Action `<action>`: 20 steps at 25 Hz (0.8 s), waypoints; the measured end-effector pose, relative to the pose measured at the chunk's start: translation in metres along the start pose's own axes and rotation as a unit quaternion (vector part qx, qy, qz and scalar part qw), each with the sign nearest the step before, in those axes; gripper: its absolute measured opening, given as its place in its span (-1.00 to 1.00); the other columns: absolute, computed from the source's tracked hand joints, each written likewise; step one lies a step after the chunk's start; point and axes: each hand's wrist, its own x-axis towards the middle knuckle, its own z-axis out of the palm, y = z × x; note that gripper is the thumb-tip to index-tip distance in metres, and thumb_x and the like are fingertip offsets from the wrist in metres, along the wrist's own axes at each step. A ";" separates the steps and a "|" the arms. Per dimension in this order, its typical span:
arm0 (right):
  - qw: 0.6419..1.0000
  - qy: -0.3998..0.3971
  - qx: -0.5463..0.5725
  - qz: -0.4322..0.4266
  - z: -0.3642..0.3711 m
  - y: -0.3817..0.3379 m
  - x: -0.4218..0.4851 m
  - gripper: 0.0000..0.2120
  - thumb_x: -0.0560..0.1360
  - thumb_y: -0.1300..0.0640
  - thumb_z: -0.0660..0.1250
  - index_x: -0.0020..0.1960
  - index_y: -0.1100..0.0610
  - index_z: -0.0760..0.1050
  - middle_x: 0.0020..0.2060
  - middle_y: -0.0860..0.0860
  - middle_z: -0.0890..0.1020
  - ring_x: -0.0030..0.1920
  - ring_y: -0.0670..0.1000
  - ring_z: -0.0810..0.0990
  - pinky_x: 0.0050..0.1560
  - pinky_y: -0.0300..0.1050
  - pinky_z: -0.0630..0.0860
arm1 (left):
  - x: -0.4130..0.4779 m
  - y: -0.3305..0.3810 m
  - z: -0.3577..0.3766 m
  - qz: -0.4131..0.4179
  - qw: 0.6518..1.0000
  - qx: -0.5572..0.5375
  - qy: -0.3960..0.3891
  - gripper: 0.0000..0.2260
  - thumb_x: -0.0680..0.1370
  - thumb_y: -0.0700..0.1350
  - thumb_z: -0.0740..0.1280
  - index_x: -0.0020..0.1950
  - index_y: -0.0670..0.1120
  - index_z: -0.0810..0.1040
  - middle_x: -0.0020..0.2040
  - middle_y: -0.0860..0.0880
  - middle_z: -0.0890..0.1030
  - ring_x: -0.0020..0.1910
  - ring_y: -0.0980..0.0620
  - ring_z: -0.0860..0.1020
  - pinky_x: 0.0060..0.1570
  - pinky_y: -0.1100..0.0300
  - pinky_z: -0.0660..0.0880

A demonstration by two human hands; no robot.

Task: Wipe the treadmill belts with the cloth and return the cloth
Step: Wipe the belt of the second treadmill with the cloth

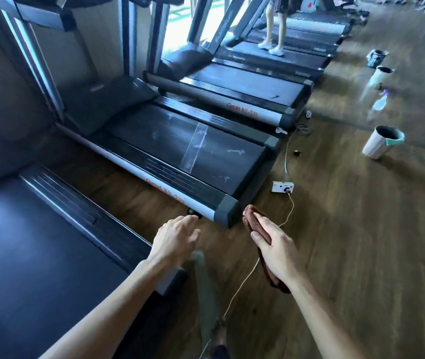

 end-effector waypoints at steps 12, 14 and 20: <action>0.996 -0.087 -0.002 0.023 0.005 0.011 0.275 -0.54 0.58 0.05 0.30 0.47 -0.09 0.35 0.43 -0.11 0.41 0.43 -0.06 0.36 0.46 -0.05 0.26 | 0.259 0.010 0.011 -0.055 0.998 -0.007 -0.014 -0.65 0.58 -0.02 0.24 0.36 0.02 0.49 0.31 -0.01 0.54 0.30 -0.04 0.47 0.25 0.06 0.40; 0.995 -0.092 -0.005 0.027 0.010 0.019 0.321 -0.54 0.59 0.05 0.30 0.47 -0.07 0.35 0.43 -0.08 0.42 0.43 -0.03 0.37 0.46 -0.08 0.26 | 0.306 0.006 0.016 -0.061 0.998 -0.004 -0.021 -0.65 0.59 -0.02 0.24 0.37 0.01 0.48 0.30 -0.01 0.55 0.30 -0.03 0.47 0.27 0.06 0.40; 0.992 -0.095 0.000 0.086 0.027 0.051 0.463 -0.56 0.60 0.05 0.29 0.46 -0.06 0.36 0.42 -0.04 0.44 0.41 0.02 0.40 0.41 -0.10 0.27 | 0.453 -0.001 0.046 -0.087 0.995 0.007 -0.052 -0.65 0.58 -0.02 0.24 0.37 0.02 0.48 0.31 -0.01 0.54 0.30 -0.04 0.46 0.28 0.04 0.39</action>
